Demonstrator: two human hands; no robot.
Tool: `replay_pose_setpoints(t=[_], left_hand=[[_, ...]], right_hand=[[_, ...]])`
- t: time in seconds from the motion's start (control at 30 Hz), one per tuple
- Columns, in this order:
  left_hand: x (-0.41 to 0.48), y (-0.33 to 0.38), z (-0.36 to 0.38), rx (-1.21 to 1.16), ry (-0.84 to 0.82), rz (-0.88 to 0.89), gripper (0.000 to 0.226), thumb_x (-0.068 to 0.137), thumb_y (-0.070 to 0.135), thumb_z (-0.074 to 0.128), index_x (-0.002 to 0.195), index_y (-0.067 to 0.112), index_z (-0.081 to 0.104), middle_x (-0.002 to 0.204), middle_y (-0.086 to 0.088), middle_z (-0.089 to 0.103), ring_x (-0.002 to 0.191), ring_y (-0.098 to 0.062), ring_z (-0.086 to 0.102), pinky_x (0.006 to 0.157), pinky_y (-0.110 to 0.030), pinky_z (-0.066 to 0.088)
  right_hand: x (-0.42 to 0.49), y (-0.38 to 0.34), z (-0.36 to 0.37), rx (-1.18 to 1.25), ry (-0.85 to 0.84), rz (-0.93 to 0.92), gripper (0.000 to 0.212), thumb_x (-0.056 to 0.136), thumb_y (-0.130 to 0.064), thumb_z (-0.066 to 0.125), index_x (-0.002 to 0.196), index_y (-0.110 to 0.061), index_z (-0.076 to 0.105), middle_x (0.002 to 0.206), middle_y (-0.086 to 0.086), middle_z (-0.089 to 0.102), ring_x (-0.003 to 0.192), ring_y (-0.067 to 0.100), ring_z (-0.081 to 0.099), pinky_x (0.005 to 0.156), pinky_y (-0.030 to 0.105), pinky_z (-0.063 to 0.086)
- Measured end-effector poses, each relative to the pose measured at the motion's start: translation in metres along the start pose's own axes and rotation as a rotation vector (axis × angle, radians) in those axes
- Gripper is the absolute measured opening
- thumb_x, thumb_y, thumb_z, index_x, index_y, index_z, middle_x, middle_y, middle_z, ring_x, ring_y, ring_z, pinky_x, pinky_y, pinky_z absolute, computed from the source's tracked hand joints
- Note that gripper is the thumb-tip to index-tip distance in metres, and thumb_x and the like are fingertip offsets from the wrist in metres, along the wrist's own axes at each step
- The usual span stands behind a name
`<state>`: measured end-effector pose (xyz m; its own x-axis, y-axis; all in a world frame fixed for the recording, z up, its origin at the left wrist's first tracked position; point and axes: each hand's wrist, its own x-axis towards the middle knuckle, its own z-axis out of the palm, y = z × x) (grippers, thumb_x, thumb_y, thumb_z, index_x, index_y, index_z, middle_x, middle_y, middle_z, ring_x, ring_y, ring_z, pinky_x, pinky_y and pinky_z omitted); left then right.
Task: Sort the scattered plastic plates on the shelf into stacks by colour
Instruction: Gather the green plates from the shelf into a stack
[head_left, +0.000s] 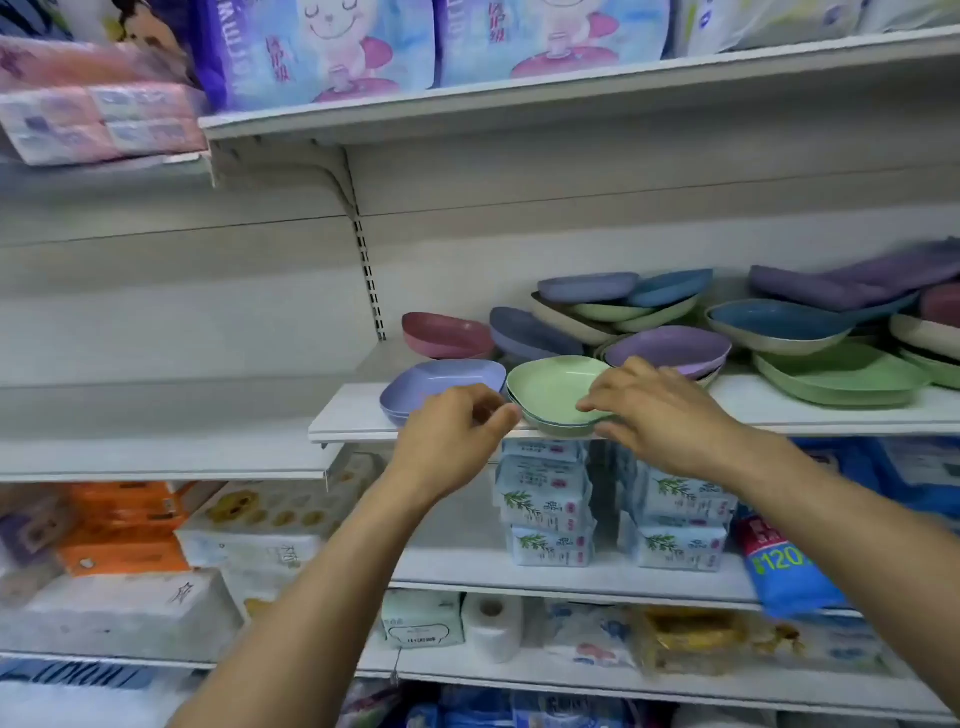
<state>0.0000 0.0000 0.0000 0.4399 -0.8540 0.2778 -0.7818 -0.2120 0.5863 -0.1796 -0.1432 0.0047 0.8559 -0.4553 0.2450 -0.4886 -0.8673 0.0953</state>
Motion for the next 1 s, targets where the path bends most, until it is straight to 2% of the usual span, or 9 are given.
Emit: replay_pose_setpoints(t=[0.13, 0.27, 0.4, 0.47, 0.6, 0.67, 0.73, 0.87, 1.0], left_hand=[[0.004, -0.006, 0.010, -0.106, -0.083, -0.022, 0.026, 0.092, 0.044, 0.053, 0.084, 0.024, 0.068, 0.080, -0.001, 0.073, 0.063, -0.012, 0.069, 0.070, -0.042, 0.059], [0.007, -0.007, 0.014, -0.165, -0.108, -0.051, 0.021, 0.094, 0.043, 0.052, 0.087, 0.029, 0.066, 0.084, 0.004, 0.072, 0.062, -0.010, 0.070, 0.064, -0.040, 0.061], [0.009, -0.007, 0.018, -0.291, -0.140, -0.153, 0.024, 0.096, 0.038, 0.052, 0.090, 0.021, 0.067, 0.088, 0.001, 0.071, 0.062, -0.015, 0.070, 0.054, -0.032, 0.059], [0.011, -0.005, 0.020, -0.376, -0.163, -0.219, 0.028, 0.097, 0.037, 0.052, 0.093, 0.014, 0.068, 0.089, -0.003, 0.072, 0.062, -0.018, 0.069, 0.052, -0.029, 0.056], [0.012, 0.001, 0.024, -0.539, -0.203, -0.322, 0.037, 0.100, 0.038, 0.046, 0.099, 0.007, 0.065, 0.090, -0.011, 0.072, 0.062, -0.023, 0.068, 0.051, -0.029, 0.054], [0.012, 0.004, 0.026, -0.594, -0.215, -0.368, 0.040, 0.102, 0.039, 0.041, 0.101, 0.005, 0.063, 0.090, -0.014, 0.072, 0.063, -0.026, 0.069, 0.051, -0.031, 0.055], [0.012, 0.007, 0.028, -0.632, -0.236, -0.401, 0.042, 0.102, 0.040, 0.039, 0.105, 0.004, 0.061, 0.091, -0.017, 0.073, 0.064, -0.028, 0.070, 0.053, -0.033, 0.057], [0.013, 0.014, 0.035, -0.676, -0.263, -0.460, 0.045, 0.102, 0.043, 0.038, 0.106, 0.003, 0.058, 0.088, -0.018, 0.073, 0.062, -0.029, 0.070, 0.050, -0.032, 0.057], [0.015, 0.020, 0.044, -0.679, -0.278, -0.502, 0.047, 0.101, 0.046, 0.038, 0.106, 0.002, 0.056, 0.083, -0.018, 0.074, 0.059, -0.029, 0.070, 0.046, -0.029, 0.054]], right_hand=[[0.010, 0.000, 0.005, -0.009, -0.014, -0.023, 0.032, 0.098, -0.039, 0.046, 0.129, -0.036, 0.056, 0.125, -0.013, 0.055, 0.118, 0.014, 0.039, 0.090, 0.033, 0.036], [0.015, 0.001, 0.002, -0.017, 0.008, -0.075, 0.022, 0.098, -0.036, 0.045, 0.110, -0.032, 0.064, 0.107, -0.012, 0.060, 0.106, 0.014, 0.045, 0.081, 0.031, 0.034], [0.016, 0.007, 0.003, 0.062, 0.068, -0.094, 0.017, 0.093, -0.037, 0.054, 0.101, -0.029, 0.067, 0.095, -0.011, 0.062, 0.099, 0.014, 0.050, 0.076, 0.029, 0.039], [0.017, 0.011, 0.003, 0.168, 0.093, -0.043, 0.012, 0.087, -0.038, 0.065, 0.093, -0.030, 0.070, 0.089, -0.011, 0.060, 0.089, 0.010, 0.051, 0.073, 0.029, 0.042], [0.018, 0.022, -0.003, 0.674, -0.010, 0.028, 0.015, 0.075, -0.028, 0.080, 0.064, -0.029, 0.071, 0.071, -0.004, 0.067, 0.065, 0.005, 0.054, 0.072, 0.034, 0.047], [0.016, 0.026, -0.008, 0.824, -0.054, 0.032, 0.015, 0.078, -0.023, 0.078, 0.065, -0.029, 0.074, 0.072, -0.003, 0.071, 0.067, 0.002, 0.057, 0.070, 0.029, 0.046], [0.016, 0.027, -0.011, 0.851, 0.035, 0.046, 0.015, 0.082, -0.019, 0.074, 0.070, -0.027, 0.075, 0.074, -0.005, 0.072, 0.066, -0.003, 0.057, 0.069, 0.021, 0.044], [0.021, 0.030, -0.017, 0.743, 0.331, 0.059, 0.007, 0.086, -0.018, 0.069, 0.083, -0.017, 0.075, 0.078, -0.007, 0.071, 0.075, 0.014, 0.062, 0.071, 0.031, 0.048], [0.021, 0.036, -0.016, 0.547, 0.448, -0.004, 0.007, 0.087, -0.013, 0.069, 0.088, -0.010, 0.075, 0.080, -0.005, 0.069, 0.078, 0.014, 0.055, 0.070, 0.022, 0.040]])
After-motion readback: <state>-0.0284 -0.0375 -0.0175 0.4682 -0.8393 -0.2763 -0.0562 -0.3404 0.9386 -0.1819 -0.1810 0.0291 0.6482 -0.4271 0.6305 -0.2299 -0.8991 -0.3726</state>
